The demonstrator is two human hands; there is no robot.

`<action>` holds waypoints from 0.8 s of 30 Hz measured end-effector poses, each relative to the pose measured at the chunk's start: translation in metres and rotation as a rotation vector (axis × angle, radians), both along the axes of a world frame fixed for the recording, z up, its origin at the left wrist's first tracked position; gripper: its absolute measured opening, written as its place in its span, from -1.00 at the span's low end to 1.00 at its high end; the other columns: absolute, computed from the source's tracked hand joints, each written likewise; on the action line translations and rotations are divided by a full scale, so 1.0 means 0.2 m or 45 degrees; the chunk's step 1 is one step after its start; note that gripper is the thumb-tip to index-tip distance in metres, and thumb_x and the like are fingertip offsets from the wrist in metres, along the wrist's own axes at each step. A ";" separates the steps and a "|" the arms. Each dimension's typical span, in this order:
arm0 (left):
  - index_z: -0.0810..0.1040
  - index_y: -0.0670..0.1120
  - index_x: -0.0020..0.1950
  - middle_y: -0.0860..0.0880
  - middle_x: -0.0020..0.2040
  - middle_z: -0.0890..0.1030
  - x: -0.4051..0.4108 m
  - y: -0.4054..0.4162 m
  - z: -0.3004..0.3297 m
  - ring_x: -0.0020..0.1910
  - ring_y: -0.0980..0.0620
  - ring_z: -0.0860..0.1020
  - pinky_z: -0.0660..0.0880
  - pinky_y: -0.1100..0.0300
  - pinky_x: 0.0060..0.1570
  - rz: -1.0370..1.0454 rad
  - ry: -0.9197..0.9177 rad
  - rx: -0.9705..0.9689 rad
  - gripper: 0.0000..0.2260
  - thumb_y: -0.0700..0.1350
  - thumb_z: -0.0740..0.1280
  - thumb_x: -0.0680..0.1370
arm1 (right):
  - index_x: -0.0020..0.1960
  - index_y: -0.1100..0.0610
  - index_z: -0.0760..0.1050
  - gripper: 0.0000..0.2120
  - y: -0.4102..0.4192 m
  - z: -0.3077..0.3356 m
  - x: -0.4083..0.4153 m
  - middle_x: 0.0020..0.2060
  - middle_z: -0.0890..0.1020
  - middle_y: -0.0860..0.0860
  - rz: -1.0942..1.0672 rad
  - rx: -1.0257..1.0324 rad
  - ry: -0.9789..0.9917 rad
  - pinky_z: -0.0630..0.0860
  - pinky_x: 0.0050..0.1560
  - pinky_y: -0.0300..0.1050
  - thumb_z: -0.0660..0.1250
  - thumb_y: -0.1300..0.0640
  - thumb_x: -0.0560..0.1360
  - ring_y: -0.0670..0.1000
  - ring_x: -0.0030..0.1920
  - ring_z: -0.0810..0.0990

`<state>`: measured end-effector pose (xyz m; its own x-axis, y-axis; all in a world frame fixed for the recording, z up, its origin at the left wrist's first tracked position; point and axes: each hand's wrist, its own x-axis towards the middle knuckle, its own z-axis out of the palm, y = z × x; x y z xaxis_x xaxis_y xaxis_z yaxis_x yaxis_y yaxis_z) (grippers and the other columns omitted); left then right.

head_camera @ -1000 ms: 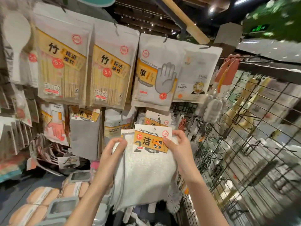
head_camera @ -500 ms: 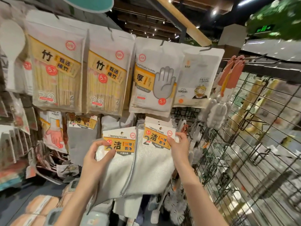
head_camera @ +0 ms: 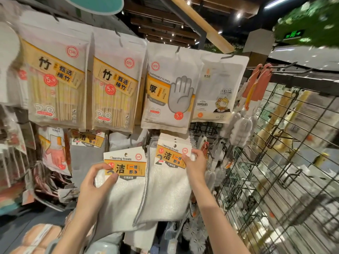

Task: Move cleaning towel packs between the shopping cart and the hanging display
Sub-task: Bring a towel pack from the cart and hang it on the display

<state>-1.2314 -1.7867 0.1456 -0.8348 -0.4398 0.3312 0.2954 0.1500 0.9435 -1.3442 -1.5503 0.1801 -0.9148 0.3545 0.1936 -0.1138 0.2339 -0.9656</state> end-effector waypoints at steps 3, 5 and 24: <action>0.51 -0.02 -0.09 0.16 0.00 0.56 0.01 -0.01 0.00 -0.05 0.48 0.44 0.28 0.50 -0.04 0.004 -0.019 0.017 -0.82 -0.28 0.40 0.47 | 0.03 0.07 0.41 -0.79 0.00 -0.02 0.01 -0.13 0.47 -0.14 -0.047 -0.008 0.009 0.47 -0.02 -0.18 0.39 0.24 0.47 -0.07 -0.08 0.52; 0.51 -0.03 -0.08 0.16 0.00 0.56 0.02 -0.01 0.00 -0.05 0.46 0.44 0.29 0.50 -0.05 0.007 -0.034 0.016 -0.83 -0.27 0.40 0.47 | 0.06 0.11 0.43 -0.78 0.01 -0.02 0.00 -0.09 0.48 -0.10 -0.067 -0.022 0.019 0.42 -0.06 -0.22 0.39 0.24 0.47 -0.12 -0.14 0.48; 0.55 0.02 -0.10 0.27 -0.07 0.61 0.15 0.01 0.10 -0.07 0.50 0.46 0.31 0.37 -0.01 -0.019 0.013 0.056 -0.81 -0.27 0.41 0.46 | -0.04 0.01 0.55 -0.90 -0.06 0.01 -0.15 0.04 0.53 0.02 -0.175 0.306 0.037 0.27 -0.30 -0.17 0.33 0.19 0.51 -0.05 -0.21 0.43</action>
